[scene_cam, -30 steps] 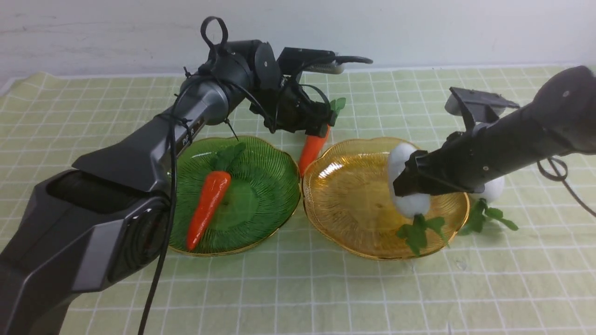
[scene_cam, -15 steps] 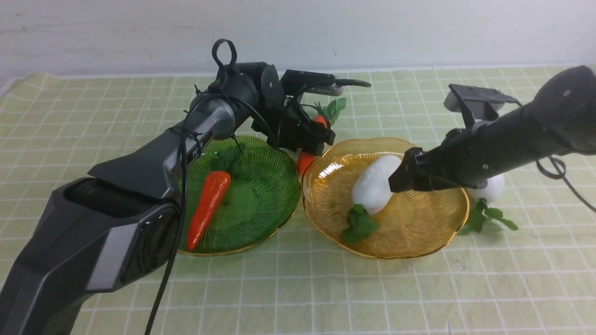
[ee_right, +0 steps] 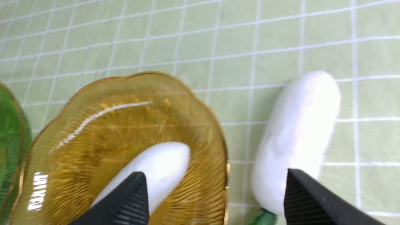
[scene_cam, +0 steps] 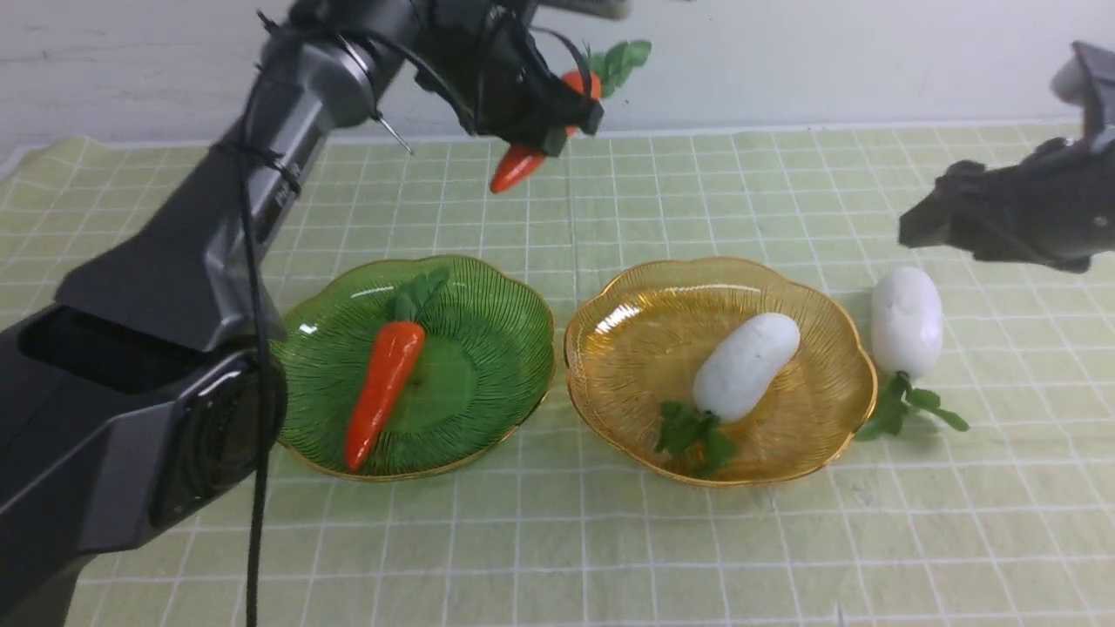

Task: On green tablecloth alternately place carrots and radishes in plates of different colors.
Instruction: 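Pick up the carrot and put it on the nearest plate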

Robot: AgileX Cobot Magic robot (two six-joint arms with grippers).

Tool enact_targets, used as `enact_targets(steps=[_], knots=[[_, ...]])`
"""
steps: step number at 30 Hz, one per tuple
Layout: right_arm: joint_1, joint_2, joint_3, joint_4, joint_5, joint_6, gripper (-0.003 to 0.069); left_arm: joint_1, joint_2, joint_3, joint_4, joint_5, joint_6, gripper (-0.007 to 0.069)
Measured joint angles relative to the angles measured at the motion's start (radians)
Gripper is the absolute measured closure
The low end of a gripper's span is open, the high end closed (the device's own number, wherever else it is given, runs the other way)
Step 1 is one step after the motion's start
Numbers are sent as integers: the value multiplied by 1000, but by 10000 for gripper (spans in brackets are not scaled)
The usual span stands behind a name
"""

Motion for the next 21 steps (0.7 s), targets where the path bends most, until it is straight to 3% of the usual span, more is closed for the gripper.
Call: enact_targets(steps=[9, 21], knots=[[-19, 189, -76, 1, -17, 19, 114, 1, -130, 57, 30, 28, -52, 409], [-21, 422, -225, -45, -33, 67, 101, 58, -510, 978, 22, -28, -71, 409]])
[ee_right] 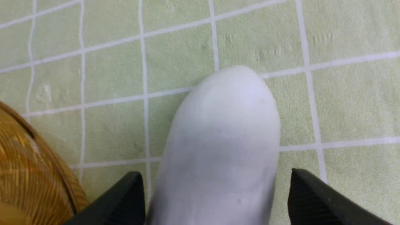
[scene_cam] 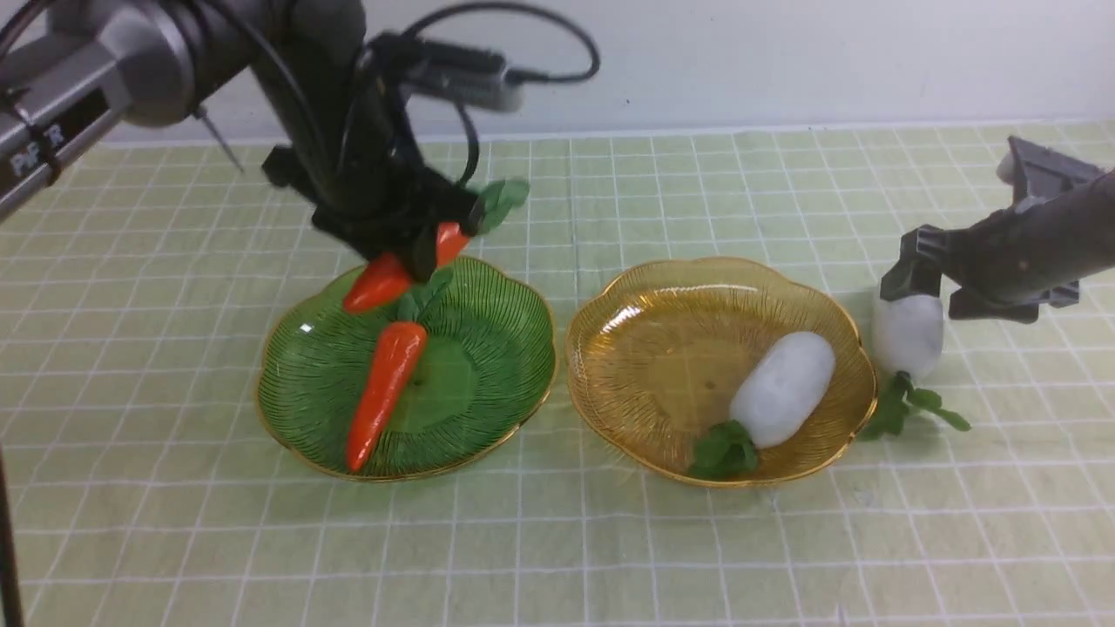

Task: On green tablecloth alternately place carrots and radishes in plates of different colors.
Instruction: 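Pick up the carrot and put it on the nearest plate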

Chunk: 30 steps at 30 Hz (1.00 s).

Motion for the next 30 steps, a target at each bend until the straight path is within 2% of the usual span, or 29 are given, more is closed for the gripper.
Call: enact_targets(steps=[2, 6, 14, 16, 19, 21, 23, 24, 25, 28, 30], knots=[[0, 30, -17, 1, 12, 3, 111, 1, -10, 80, -16, -45, -1, 409], [-1, 56, -45, -13, 50, 4, 212, 1, -3, 150, -31, -98, -6, 409], [-25, -17, -80, -30, 164, 7, 211, 2, 31, 153, -22, -124, -10, 409], [-28, -102, -102, 24, 235, 8, 211, 2, 44, 153, -19, -144, -12, 403], [-3, -172, -114, 132, 281, -25, 211, 2, 51, 153, -20, -170, -24, 306], [34, -185, -116, 191, 290, -67, 211, 2, 52, 153, -21, -181, -46, 184], [62, -182, -116, 208, 293, -86, 211, 2, 52, 153, -21, -183, -62, 109], [94, -169, -115, 220, 293, -94, 211, 2, 52, 153, -17, -185, -71, 32], [112, -161, -114, 223, 292, -98, 211, 2, 52, 148, -11, -177, -75, -8], [172, -117, -114, 240, 279, -101, 211, 2, 52, 97, 7, -83, -83, -53], [197, -95, -113, 252, 262, -101, 211, 2, 48, 52, 25, -23, -87, -28]])
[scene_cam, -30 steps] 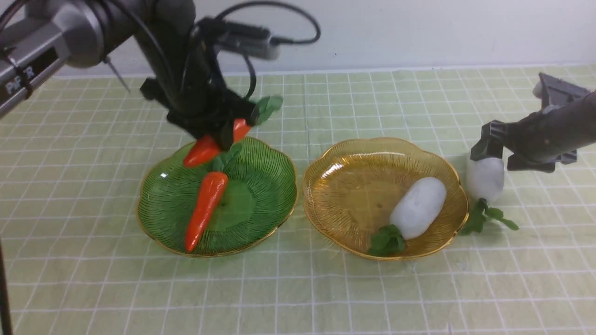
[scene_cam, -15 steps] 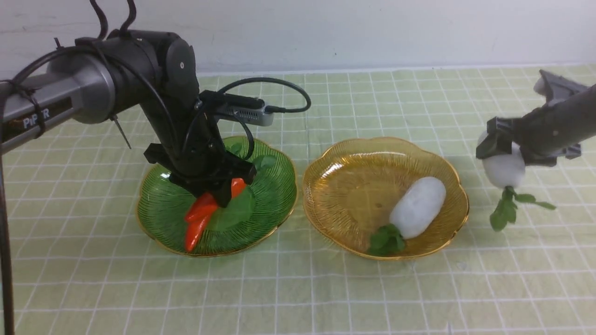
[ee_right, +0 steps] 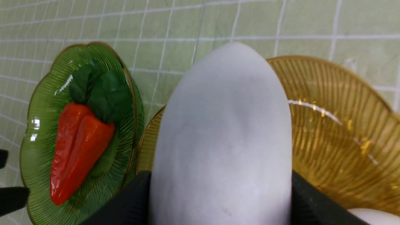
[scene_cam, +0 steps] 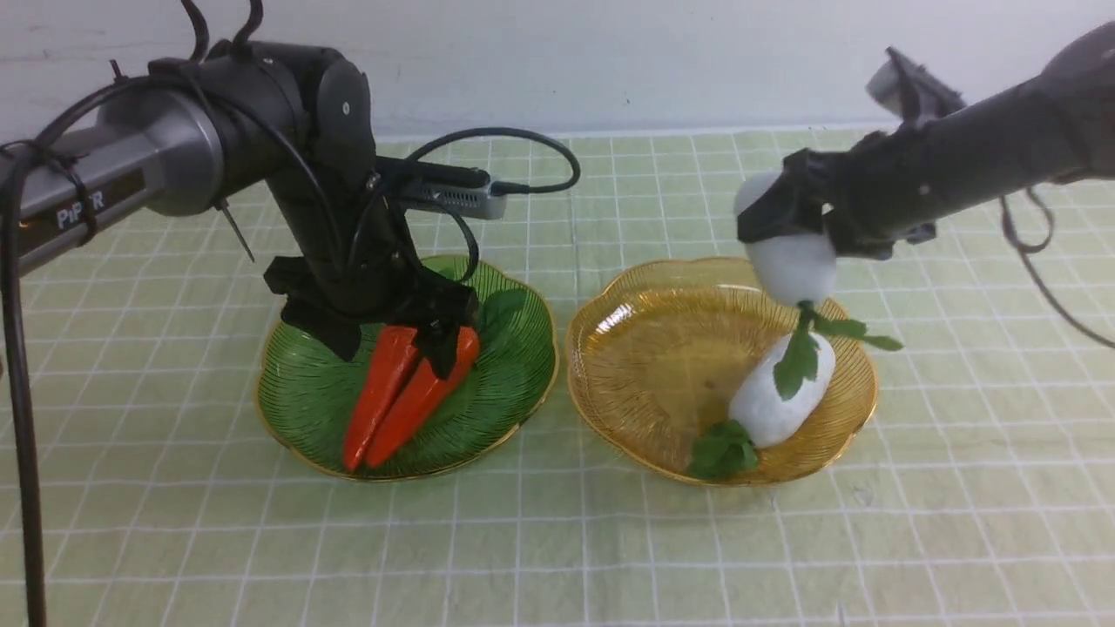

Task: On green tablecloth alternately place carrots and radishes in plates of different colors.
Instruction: 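Pick up the carrot and put it on the nearest plate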

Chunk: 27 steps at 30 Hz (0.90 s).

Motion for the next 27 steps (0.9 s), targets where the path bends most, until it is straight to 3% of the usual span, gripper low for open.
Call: enact_targets(steps=[1, 2, 4, 5, 6, 8, 15, 19, 21, 24, 26, 27], knots=[[19, 19, 0, 13, -19, 0, 207, 0, -10, -28, 10, 24, -3, 41], [22, 22, 0, 13, -19, 0, 205, 0, -12, -32, 16, 26, -3, 54], [45, 48, 0, 31, -56, 9, 163, 0, -76, -52, 33, 29, -4, 290], [47, 51, 0, 34, -60, 12, 158, 0, -76, -52, 33, 31, -4, 312], [51, 57, 0, 36, -68, 23, 125, 0, -131, -42, 33, 38, -4, 474], [50, 63, 0, 36, -75, 40, 57, 0, -216, -13, 33, 48, -4, 584], [-11, 36, -48, 33, 42, 52, 42, -1, -493, 181, 34, 53, -4, 632], [-82, -46, -126, 26, 169, 56, 160, -1, -695, 343, 34, 53, -8, 632], [-137, -166, -163, 21, 224, 56, 355, -1, -858, 473, 32, 15, -12, 632], [-173, -300, -172, 4, 240, 45, 539, -1, -1011, 585, 32, -47, -15, 632], [-181, -348, -173, -10, 244, 43, 574, -1, -1069, 632, 32, -74, -20, 632], [-188, -420, -173, -39, 246, 41, 627, -1, -1147, 705, 32, -113, -24, 632]])
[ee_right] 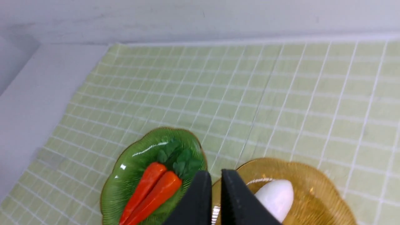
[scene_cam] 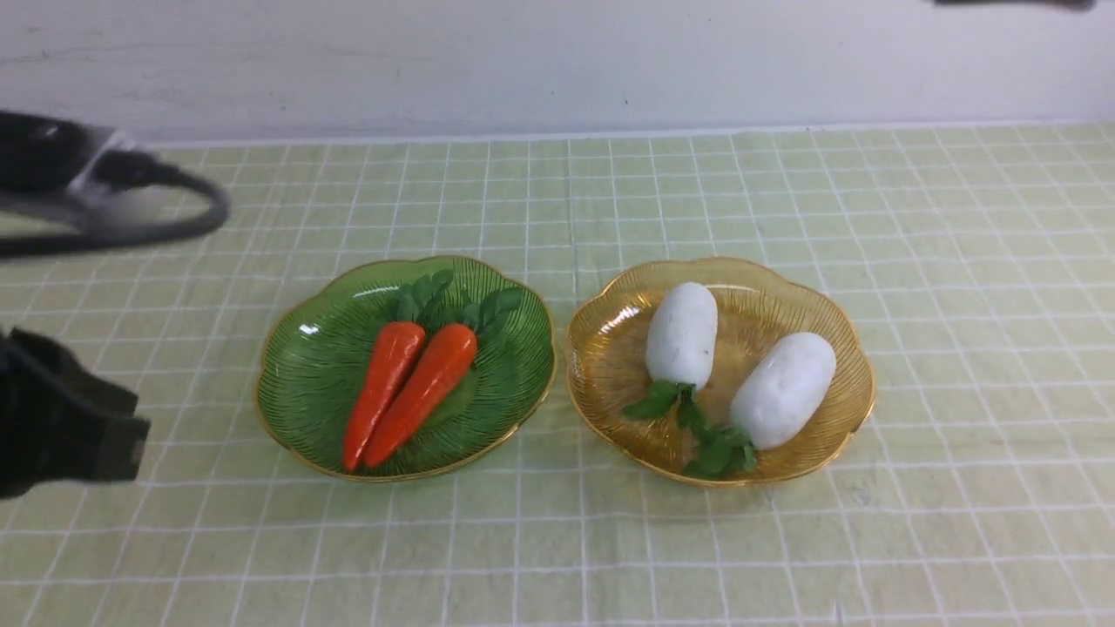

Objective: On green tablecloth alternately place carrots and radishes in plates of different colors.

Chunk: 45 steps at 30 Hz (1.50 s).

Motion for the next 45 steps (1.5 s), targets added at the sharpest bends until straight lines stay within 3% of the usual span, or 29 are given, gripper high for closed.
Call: enact_targets(steps=[5, 9, 13, 16, 17, 19, 25, 30, 45], knots=[[-1, -332, 45, -152, -8, -1, 671, 0, -239, 178, 0, -137, -2, 632], [-1, -548, 192, -183, -109, -18, 673, 0, -350, 257, 0, -209, -2, 632], [-1, -886, 540, -166, -397, -70, 673, 0, -424, 329, 0, -284, -38, 632], [-1, -1105, 813, -86, -660, -134, 673, 0, -426, 343, 0, -300, -65, 632], [-1, -1118, 829, -80, -675, -141, 673, 0, -426, 344, 0, -300, -65, 632], [-1, -1264, 1031, 12, -829, -239, 673, 0, -426, 346, 0, -309, -73, 632], [-1, -1483, 1257, 190, -891, -439, 673, 0, -426, 346, 0, -303, -74, 632], [-1, -1533, 1298, 237, -894, -501, 673, 0, -426, 346, 1, -243, -74, 632], [-1, -1538, 1299, 243, -898, -511, 674, 0, -426, 346, 0, -205, -74, 632]])
